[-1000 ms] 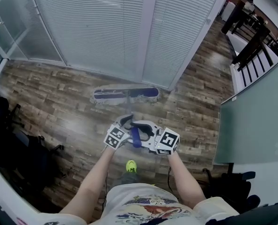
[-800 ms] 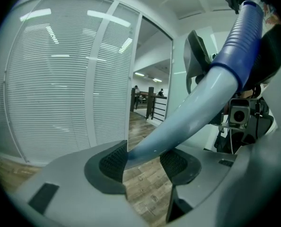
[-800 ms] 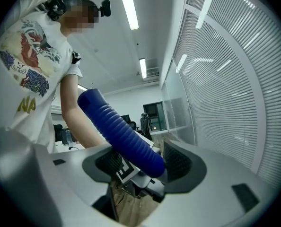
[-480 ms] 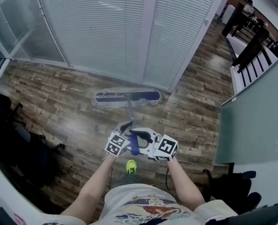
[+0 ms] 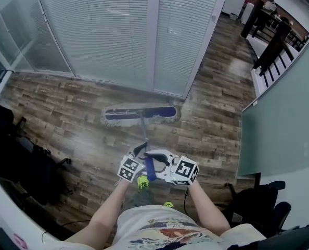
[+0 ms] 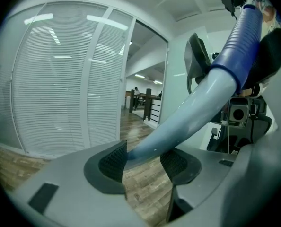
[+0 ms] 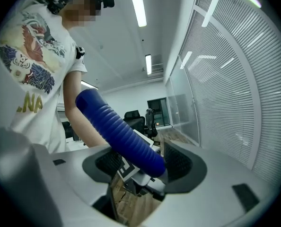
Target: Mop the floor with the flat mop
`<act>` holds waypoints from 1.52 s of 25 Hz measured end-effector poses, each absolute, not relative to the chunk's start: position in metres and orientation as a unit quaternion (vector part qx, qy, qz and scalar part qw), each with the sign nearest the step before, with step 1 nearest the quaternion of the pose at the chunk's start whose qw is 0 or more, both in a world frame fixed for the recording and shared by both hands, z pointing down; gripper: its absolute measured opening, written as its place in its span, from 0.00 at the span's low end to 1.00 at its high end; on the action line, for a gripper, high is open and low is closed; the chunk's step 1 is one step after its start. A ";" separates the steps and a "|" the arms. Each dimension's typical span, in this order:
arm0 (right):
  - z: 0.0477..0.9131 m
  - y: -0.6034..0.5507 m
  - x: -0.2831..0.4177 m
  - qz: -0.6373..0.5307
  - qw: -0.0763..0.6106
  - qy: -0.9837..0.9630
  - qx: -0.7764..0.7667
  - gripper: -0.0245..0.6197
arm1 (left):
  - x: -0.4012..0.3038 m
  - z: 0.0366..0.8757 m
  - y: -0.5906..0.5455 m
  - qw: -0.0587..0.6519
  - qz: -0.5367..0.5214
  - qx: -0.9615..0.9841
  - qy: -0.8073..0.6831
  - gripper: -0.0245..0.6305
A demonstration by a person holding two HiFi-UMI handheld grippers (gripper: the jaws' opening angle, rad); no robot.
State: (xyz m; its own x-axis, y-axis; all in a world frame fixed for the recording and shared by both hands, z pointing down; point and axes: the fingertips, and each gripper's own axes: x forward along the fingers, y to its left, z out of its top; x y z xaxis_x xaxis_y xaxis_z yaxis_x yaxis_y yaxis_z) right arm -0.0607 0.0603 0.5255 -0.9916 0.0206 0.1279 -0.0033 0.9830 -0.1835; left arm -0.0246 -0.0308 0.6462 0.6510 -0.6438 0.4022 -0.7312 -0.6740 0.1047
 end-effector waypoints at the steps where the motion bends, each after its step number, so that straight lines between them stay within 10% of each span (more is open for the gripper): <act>1: 0.522 0.072 -0.048 0.097 0.058 -0.994 -0.002 0.43 | -0.013 0.644 -0.018 0.132 0.163 0.899 -0.384 0.33; 19: 0.488 0.288 0.126 0.114 0.057 -0.992 -0.011 0.43 | 0.161 0.611 0.204 0.143 0.119 0.903 -0.386 0.34; 38: 0.504 0.284 0.079 0.109 0.041 -0.992 -0.057 0.44 | 0.125 0.625 0.197 0.112 0.143 0.911 -0.371 0.34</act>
